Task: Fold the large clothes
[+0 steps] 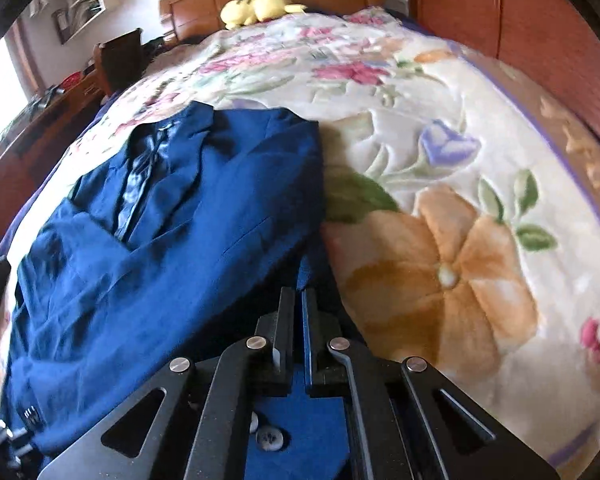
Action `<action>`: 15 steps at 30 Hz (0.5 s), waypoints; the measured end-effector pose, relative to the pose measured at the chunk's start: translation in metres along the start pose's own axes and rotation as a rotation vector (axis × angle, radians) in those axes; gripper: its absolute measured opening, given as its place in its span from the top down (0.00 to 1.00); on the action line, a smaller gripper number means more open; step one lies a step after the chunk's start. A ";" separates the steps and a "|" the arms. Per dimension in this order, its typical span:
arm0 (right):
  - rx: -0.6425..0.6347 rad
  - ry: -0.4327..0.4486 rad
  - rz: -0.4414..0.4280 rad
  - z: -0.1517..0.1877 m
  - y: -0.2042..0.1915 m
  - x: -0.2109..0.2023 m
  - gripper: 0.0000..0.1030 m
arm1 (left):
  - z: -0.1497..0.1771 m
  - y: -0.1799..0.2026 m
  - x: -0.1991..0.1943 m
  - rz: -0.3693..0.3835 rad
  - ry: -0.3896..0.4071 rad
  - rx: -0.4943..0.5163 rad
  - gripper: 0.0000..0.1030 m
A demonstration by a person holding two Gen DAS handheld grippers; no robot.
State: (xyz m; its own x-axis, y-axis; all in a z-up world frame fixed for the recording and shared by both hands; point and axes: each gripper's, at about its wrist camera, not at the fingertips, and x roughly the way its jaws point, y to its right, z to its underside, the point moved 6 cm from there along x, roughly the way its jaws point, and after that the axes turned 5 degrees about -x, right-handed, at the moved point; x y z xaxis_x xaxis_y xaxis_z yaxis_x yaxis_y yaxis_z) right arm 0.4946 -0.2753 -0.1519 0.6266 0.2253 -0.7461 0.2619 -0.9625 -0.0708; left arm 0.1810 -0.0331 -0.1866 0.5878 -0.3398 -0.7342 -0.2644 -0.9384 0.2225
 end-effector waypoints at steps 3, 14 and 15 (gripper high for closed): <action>-0.034 0.014 0.003 0.012 0.000 -0.017 0.95 | 0.006 -0.005 -0.014 -0.022 -0.001 0.009 0.78; -0.251 0.064 -0.034 0.112 -0.035 -0.110 0.57 | 0.040 -0.068 -0.070 -0.162 -0.001 -0.064 0.78; -0.256 0.063 -0.042 0.121 -0.039 -0.115 0.55 | 0.041 -0.069 -0.072 -0.172 0.001 -0.066 0.78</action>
State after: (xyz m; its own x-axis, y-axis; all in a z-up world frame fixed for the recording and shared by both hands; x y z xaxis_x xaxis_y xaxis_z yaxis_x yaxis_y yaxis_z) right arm 0.3235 -0.2817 -0.1431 0.6538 0.2813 -0.7024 0.4609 -0.8843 0.0748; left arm 0.1253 0.0589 -0.1754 0.6205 -0.1740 -0.7647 -0.1096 -0.9847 0.1352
